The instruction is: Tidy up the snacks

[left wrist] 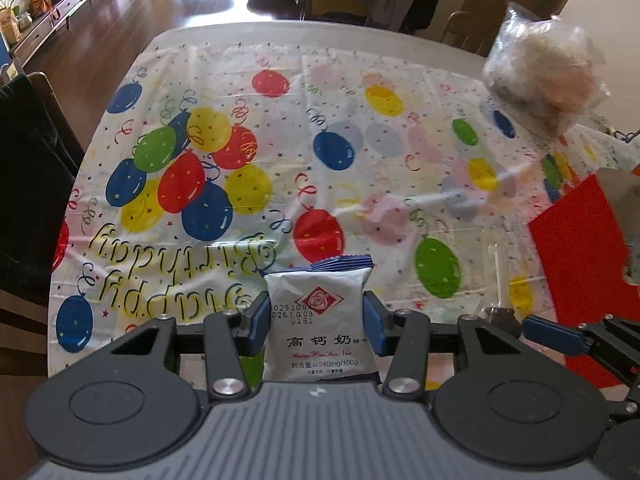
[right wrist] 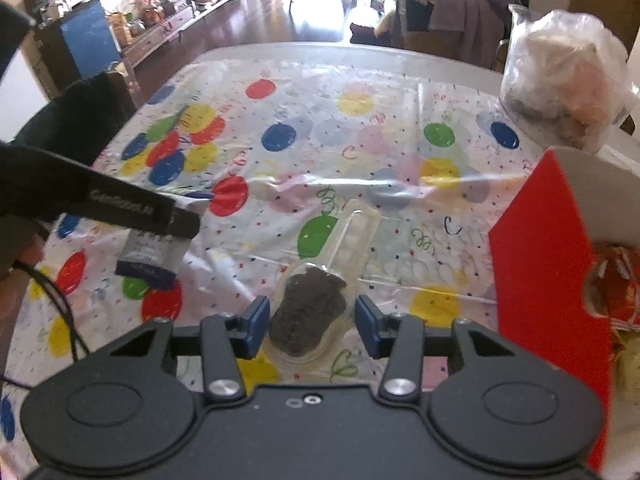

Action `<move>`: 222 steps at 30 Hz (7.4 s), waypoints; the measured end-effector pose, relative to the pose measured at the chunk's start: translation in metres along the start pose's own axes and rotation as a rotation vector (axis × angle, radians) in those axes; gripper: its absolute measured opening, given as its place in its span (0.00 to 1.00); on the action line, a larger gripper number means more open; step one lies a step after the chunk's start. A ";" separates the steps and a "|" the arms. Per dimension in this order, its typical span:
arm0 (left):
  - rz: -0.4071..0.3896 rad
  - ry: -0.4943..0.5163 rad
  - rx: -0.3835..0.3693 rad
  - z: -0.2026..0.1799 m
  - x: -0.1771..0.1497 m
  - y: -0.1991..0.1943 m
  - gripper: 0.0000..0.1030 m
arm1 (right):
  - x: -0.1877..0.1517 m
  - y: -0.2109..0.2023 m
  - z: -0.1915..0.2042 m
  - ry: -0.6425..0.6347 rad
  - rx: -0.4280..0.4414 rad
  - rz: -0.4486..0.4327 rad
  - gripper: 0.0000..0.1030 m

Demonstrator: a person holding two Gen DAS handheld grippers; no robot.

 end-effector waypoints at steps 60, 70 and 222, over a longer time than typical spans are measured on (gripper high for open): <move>-0.034 0.232 0.010 -0.363 0.006 -0.003 0.46 | -0.065 -0.096 -0.297 -0.138 -0.137 -0.059 0.44; 0.072 0.264 0.052 -0.373 0.022 0.038 0.46 | -0.057 -0.064 -0.306 -0.156 -0.114 0.001 0.44; -0.374 0.236 -0.059 -0.313 -0.100 -0.147 0.99 | -0.142 -0.226 -0.259 0.279 -0.009 -0.432 1.00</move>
Point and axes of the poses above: each gripper's, at about its wrist camera, not at the fingertips, and y roughly the way its jaws point, z to its left, x to its top, the point moved 7 cm from there along y, roughly the way its jaws point, and after that the axes turned 7 degrees about z, right-handed, at the moved point
